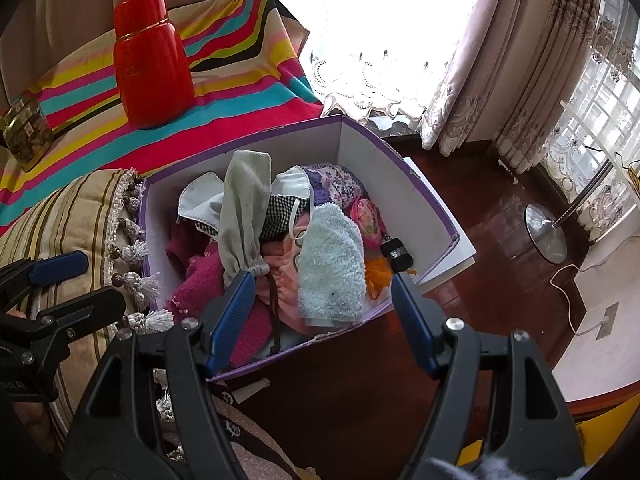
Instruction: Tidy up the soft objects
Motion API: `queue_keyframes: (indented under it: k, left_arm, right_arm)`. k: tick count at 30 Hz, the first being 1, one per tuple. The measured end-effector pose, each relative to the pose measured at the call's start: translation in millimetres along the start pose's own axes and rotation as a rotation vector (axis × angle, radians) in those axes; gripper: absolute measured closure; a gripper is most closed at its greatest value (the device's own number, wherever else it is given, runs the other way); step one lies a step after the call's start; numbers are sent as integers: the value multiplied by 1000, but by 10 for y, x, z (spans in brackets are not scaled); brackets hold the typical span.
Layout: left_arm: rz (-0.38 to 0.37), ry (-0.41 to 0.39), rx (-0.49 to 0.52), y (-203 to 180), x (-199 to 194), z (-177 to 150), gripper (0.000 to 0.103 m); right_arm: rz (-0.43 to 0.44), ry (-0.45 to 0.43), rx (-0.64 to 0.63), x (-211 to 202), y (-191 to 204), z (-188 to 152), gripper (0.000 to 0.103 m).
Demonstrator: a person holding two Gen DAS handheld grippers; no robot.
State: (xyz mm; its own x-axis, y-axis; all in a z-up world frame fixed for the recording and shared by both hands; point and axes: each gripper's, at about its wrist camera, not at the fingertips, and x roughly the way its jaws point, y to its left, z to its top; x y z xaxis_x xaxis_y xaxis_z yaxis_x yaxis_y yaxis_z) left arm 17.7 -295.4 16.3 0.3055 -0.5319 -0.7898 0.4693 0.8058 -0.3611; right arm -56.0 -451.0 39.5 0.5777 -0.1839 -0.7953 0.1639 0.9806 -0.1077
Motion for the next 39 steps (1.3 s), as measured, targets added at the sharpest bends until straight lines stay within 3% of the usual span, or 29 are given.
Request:
queue_keyframes:
  k: [39]
  left_arm:
    - [-1, 0, 0, 7, 2, 0, 15]
  right_arm:
    - [7, 14, 0, 40, 4, -28, 29]
